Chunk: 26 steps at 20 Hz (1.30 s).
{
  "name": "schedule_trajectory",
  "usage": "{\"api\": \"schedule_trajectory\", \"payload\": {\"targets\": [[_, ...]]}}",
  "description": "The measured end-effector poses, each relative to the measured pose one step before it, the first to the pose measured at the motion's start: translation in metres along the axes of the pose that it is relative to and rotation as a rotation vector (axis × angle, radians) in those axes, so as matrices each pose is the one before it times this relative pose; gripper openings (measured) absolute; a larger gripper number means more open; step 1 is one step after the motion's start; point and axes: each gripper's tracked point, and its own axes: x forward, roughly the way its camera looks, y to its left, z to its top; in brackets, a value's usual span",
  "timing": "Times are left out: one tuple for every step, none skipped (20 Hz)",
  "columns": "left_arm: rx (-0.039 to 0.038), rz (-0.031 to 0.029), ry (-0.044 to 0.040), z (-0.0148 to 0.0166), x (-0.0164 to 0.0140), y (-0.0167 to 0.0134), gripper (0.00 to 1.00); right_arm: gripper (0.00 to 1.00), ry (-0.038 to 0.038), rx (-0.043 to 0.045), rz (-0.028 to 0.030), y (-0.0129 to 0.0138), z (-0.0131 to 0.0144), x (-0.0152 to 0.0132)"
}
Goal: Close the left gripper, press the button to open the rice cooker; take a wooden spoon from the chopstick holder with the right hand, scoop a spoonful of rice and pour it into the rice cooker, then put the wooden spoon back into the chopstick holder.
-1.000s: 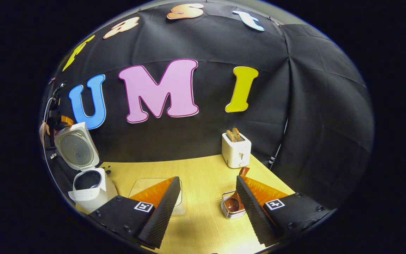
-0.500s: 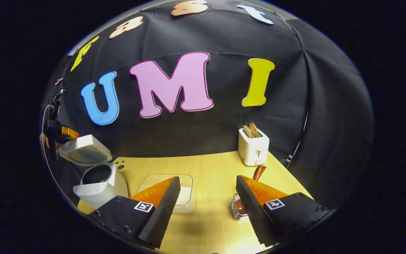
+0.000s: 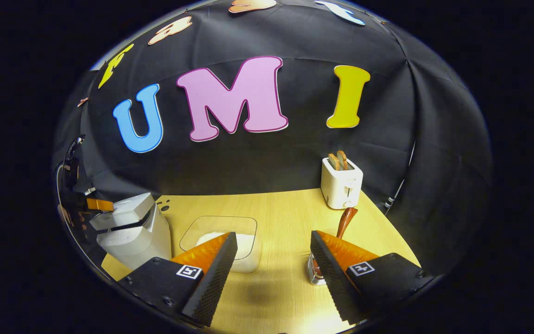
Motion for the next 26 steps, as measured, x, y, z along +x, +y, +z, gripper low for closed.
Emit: {"api": "schedule_trajectory", "payload": {"targets": [[-0.00247,0.01102,0.01589,-0.00986,0.00159,-0.00009,0.94,0.98,0.00402,-0.00255,0.00073,-0.00039,-0.00182,-0.00102],[0.00146,0.00927,0.01692,-0.00912,0.00203,-0.00069,0.94,0.98,0.00263,-0.00403,-0.00060,-0.00114,-0.00050,0.00014],[0.00704,0.01116,0.02114,-0.01071,-0.00255,-0.00153,0.94,0.98,0.00354,-0.00332,-0.00082,-0.00133,-0.00140,0.00041],[0.01502,0.01476,0.01608,-0.00809,0.00211,-0.00027,0.94,0.98,0.00262,0.00020,-0.00006,-0.00090,-0.00129,-0.00031],[0.00673,0.01212,-0.01127,0.00008,-0.00010,-0.00044,0.95,0.98,0.00342,0.00285,0.00180,0.00003,-0.00023,0.00127],[-0.00229,0.00811,-0.00265,0.00072,0.00196,-0.00140,0.96,0.98,0.00685,0.00299,0.00223,0.00070,-0.00259,-0.00067],[-0.00652,0.00503,0.00751,-0.00145,0.00015,0.00154,1.00,0.98,0.00613,0.00212,0.00049,-0.00001,-0.00206,0.00053],[-0.00349,0.00030,-0.00690,0.00142,0.00289,-0.00069,0.95,0.98,0.00236,0.00161,0.00133,0.00045,-0.00036,0.00089],[-0.00046,0.01751,0.00256,-0.00111,0.00325,0.00325,0.95,0.98,0.00283,-0.00065,0.00354,0.00114,-0.00114,0.00024],[0.01660,0.00150,-0.02308,0.00131,0.00183,0.00158,0.94,0.98,0.00334,-0.00441,0.00443,0.00236,-0.00137,0.00152],[0.01975,0.00018,-0.00535,-0.00124,0.00145,-0.00145,0.95,0.98,0.00351,-0.00789,0.00619,0.00237,-0.00156,0.00021],[0.01076,-0.00141,-0.02727,0.00176,0.00020,0.00188,0.94,0.98,0.00245,-0.00800,0.00716,0.00278,-0.00023,-0.00003],[0.00491,-0.00398,-0.02619,-0.00099,0.00038,-0.00129,0.95,0.98,-0.00240,-0.00579,0.00623,0.00251,-0.00031,-0.00052],[0.00299,-0.00386,-0.04406,0.00314,-0.00026,0.00084,0.94,0.98,-0.00340,-0.00460,0.00153,0.00186,0.00049,-0.00024],[-0.00115,-0.00401,-0.02368,-0.00093,0.00052,0.00070,0.95,0.98,0.00069,-0.00063,0.00215,0.00155,-0.00014,0.00017],[-0.00457,-0.00639,-0.02245,0.00355,-0.00196,-0.00379,0.94,0.98,-0.00189,0.00305,0.00309,0.00237,0.00021,-0.00155],[0.00081,-0.01048,-0.00541,-0.00002,-0.00203,-0.00005,0.94,0.98,-0.00476,0.00439,0.00165,0.00091,0.00248,0.00036],[0.00100,-0.00579,-0.01863,0.00393,-0.00239,0.00173,0.94,0.98,-0.00402,0.00369,0.00080,-0.00006,0.00142,-0.00058],[-0.00792,-0.00213,-0.03495,0.00894,-0.00223,0.00636,0.94,0.98,-0.00740,0.00272,-0.00264,-0.00057,0.00396,0.00043],[-0.00993,-0.00031,-0.05062,0.01422,-0.00456,0.00117,0.95,0.98,-0.00721,0.00109,-0.00169,-0.00049,0.00357,-0.00067],[-0.01105,0.00222,-0.05889,0.01611,-0.00544,0.00157,0.95,0.98,-0.00719,0.00093,-0.00214,-0.00109,0.00374,-0.00023],[-0.00401,0.00239,-0.05554,0.01773,-0.00211,0.00165,0.95,0.98,-0.00752,0.00118,0.00008,-0.00052,0.00460,0.00049],[-0.00053,-0.00294,-0.03459,0.01159,0.00008,0.00170,0.95,0.98,-0.00705,0.00070,-0.00118,-0.00095,0.00388,0.00022],[-0.01219,-0.01128,0.01211,0.00255,0.00171,-0.00003,0.94,0.98,-0.00733,0.00211,-0.00023,-0.00087,0.00389,0.00079],[-0.02609,-0.01085,0.04130,-0.00451,0.00345,-0.00126,0.94,0.98,-0.00558,0.00203,0.00086,0.00001,0.00294,0.00054],[-0.02691,0.00107,0.05764,-0.00894,0.00009,-0.00015,0.95,0.98,-0.00667,0.00237,-0.00038,-0.00045,0.00297,-0.00020]]}}
